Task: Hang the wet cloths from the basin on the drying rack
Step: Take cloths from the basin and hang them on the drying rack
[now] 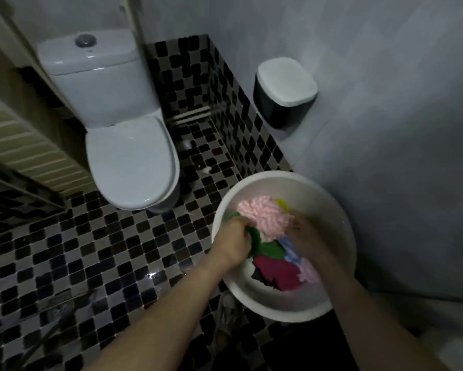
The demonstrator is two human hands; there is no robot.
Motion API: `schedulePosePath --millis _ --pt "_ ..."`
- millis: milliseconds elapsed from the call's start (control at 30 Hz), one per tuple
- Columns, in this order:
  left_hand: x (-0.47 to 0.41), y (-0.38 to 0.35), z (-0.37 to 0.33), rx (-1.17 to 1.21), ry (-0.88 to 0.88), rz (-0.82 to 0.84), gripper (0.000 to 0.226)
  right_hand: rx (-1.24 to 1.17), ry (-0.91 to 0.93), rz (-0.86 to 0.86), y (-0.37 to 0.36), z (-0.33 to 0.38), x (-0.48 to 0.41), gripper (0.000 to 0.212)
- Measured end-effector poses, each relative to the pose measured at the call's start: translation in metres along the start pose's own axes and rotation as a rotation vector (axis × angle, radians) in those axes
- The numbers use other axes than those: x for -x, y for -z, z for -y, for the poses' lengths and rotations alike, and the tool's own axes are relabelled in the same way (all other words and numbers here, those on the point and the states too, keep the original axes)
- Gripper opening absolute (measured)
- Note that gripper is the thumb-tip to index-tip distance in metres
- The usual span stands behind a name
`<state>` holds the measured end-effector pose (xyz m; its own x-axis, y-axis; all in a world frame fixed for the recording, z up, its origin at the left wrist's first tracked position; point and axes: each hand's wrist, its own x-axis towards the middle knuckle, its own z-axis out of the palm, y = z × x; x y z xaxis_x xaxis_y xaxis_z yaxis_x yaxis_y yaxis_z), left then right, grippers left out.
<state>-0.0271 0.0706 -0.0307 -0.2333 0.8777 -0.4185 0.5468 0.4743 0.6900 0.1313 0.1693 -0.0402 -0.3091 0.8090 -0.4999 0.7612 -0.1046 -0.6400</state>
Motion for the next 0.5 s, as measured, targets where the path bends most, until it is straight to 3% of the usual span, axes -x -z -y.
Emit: schedulePosePath --millis 67,133,200,267,367,400,500 --pt "-0.012 -0.012 -0.002 -0.012 0.028 -0.026 0.039 0.099 0.191 0.043 -0.007 -0.007 -0.001 0.052" --pt "-0.023 -0.025 -0.005 0.002 0.058 -0.014 0.044 0.143 0.172 -0.044 -0.008 -0.020 -0.013 0.045" --pt "-0.028 -0.035 -0.006 0.008 0.063 0.006 0.052 0.160 0.118 -0.091 -0.012 -0.022 -0.019 0.020" --pt "-0.032 -0.045 -0.007 0.004 0.049 -0.002 0.058 -0.063 0.067 -0.073 -0.012 -0.024 -0.024 0.016" --pt "-0.031 -0.050 -0.009 0.044 0.000 -0.113 0.059 -0.673 -0.127 0.065 -0.006 -0.014 -0.017 0.016" --pt "-0.029 -0.050 -0.011 0.059 -0.029 -0.164 0.058 -0.776 -0.140 0.106 -0.004 -0.012 -0.013 0.018" --pt "-0.021 -0.048 -0.015 0.074 -0.106 -0.285 0.046 -0.715 -0.119 0.187 0.000 -0.010 -0.006 0.011"
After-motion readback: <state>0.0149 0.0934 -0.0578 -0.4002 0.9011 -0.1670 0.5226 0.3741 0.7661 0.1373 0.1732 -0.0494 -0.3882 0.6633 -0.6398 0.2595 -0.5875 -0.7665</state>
